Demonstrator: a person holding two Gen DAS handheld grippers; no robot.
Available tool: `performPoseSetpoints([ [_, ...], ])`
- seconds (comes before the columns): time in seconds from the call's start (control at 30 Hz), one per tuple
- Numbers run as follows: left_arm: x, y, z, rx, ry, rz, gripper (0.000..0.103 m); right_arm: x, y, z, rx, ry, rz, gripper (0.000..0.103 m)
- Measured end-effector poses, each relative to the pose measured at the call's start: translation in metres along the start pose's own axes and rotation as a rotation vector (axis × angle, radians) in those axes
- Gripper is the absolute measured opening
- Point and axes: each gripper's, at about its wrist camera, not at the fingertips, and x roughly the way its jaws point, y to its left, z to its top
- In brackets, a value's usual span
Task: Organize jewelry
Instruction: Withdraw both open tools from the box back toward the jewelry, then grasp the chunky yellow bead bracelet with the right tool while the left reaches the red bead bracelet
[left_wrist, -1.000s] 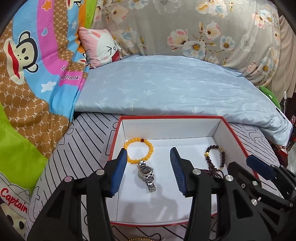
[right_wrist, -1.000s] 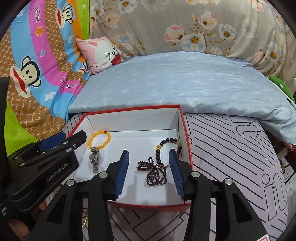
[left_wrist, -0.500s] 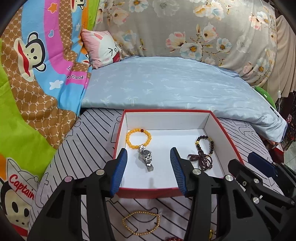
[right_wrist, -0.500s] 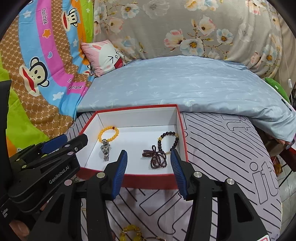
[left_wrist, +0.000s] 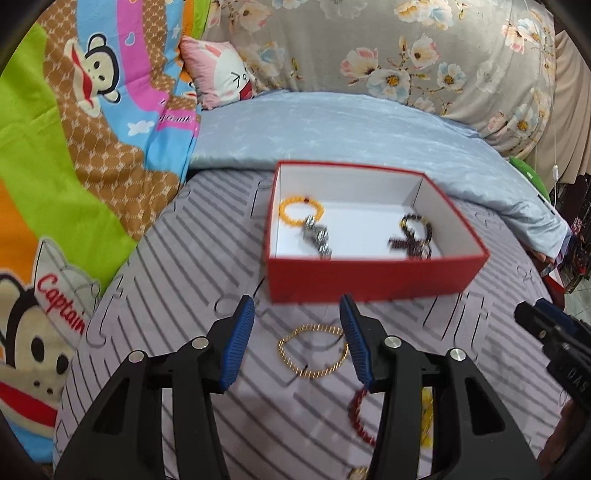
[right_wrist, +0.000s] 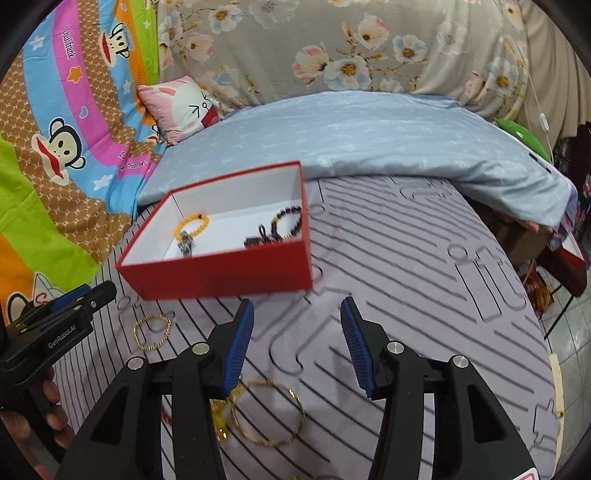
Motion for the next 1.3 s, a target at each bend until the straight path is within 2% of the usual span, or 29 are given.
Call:
performPoseSetpoints([
  [0.2,-0.006,0.009,-0.038,-0.022,0.060,-0.006,0.046,-0.011,-0.006,-0.035,-0.009,0.037,-0.026,0.048],
  [0.5,-0.025,0.004,-0.072,-0.023,0.096,-0.050,0.046,-0.024,0.003,-0.070,-0.019,0.083,0.007,0.048],
  [0.6,-0.027,0.001,-0.079,-0.010,0.102,-0.038,0.046,-0.022,0.011,-0.075,-0.026,0.100,0.034,0.048],
  [0.7,-0.027,0.001,-0.085,0.006,0.102,-0.010,0.046,-0.018,0.022,-0.079,-0.043,0.114,0.061,0.045],
  [0.87,-0.021,0.011,-0.090,-0.015,0.118,0.003,0.046,-0.004,0.041,-0.082,-0.066,0.146,0.099,0.031],
  [0.97,-0.019,0.015,-0.091,-0.024,0.119,0.009,0.046,0.004,0.048,-0.080,-0.073,0.158,0.109,0.025],
  [1.13,-0.014,0.021,-0.090,-0.043,0.125,0.009,0.046,0.015,0.052,-0.078,-0.067,0.177,0.126,0.020],
  [1.3,-0.011,0.023,-0.090,-0.047,0.125,0.008,0.046,0.021,0.056,-0.076,-0.072,0.179,0.122,0.020],
])
